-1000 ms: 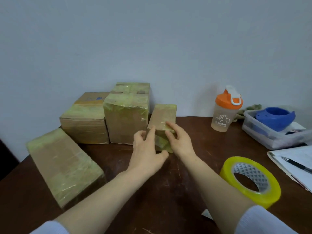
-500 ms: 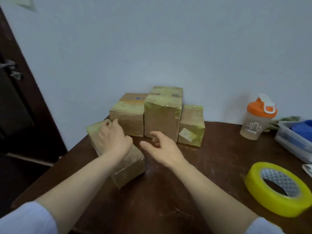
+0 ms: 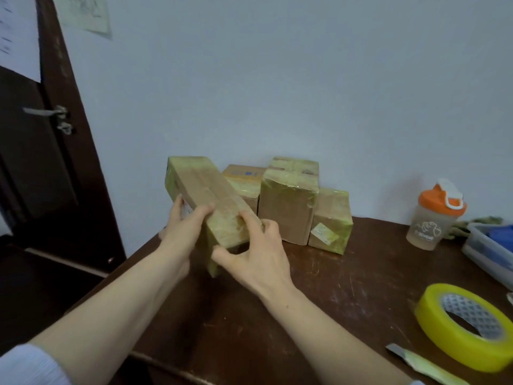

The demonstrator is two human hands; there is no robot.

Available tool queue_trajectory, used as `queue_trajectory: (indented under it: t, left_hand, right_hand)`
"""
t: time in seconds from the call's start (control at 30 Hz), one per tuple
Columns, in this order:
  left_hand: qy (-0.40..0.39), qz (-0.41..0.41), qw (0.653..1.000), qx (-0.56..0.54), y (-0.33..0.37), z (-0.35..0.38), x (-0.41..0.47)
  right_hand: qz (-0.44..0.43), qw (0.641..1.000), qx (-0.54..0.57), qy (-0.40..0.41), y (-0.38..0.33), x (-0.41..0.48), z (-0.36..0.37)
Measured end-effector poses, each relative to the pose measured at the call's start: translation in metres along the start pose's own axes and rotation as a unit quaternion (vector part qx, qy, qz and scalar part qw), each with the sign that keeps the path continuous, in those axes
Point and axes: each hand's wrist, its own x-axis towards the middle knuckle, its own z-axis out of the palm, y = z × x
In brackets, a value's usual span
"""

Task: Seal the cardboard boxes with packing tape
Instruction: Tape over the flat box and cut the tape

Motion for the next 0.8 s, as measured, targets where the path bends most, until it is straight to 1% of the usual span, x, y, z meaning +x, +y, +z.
queue_trajectory:
  t: [0.07,0.13,0.23,0.33,0.4,0.5,0.6,0.7,0.73,0.8]
  left_hand:
    - [-0.057,0.011,0.998,-0.038,0.007,0.009,0.002]
    - [-0.089,-0.01,0.994,-0.063,0.017,0.019,0.005]
    - [-0.083,-0.043,0.994,-0.05,0.033,0.032,0.018]
    - [-0.084,-0.059,0.994,-0.046,0.05,0.039,0.036]
    - [-0.1,-0.051,0.994,-0.015,0.059,0.042,0.051]
    - [-0.125,-0.032,0.99,0.06,0.061,0.043,0.073]
    - [-0.12,-0.016,0.989,0.088,0.051,0.04,0.094]
    - [-0.094,0.011,0.993,0.066,0.037,0.04,0.113]
    - [-0.081,0.02,0.995,0.052,0.033,0.042,0.118]
    - [-0.051,0.049,0.996,0.055,0.028,0.049,0.124]
  right_hand:
    - [-0.017,0.999,0.011,0.027,-0.003,0.006,-0.012]
    - [-0.022,0.999,0.005,0.045,-0.004,0.018,-0.023]
    - [-0.037,0.997,0.013,0.064,-0.003,0.036,-0.034]
    - [-0.052,0.997,0.03,0.05,0.0,0.056,-0.037]
    - [-0.052,0.997,0.014,0.049,0.0,0.07,-0.034]
    - [-0.06,0.996,-0.025,0.059,0.001,0.092,-0.021]
    - [-0.069,0.994,-0.046,0.064,0.005,0.111,-0.003]
    - [-0.052,0.996,0.03,0.068,0.012,0.128,0.008]
    - [-0.05,0.996,0.034,0.071,0.015,0.134,0.009]
    - [-0.049,0.997,-0.017,0.056,0.019,0.14,0.008]
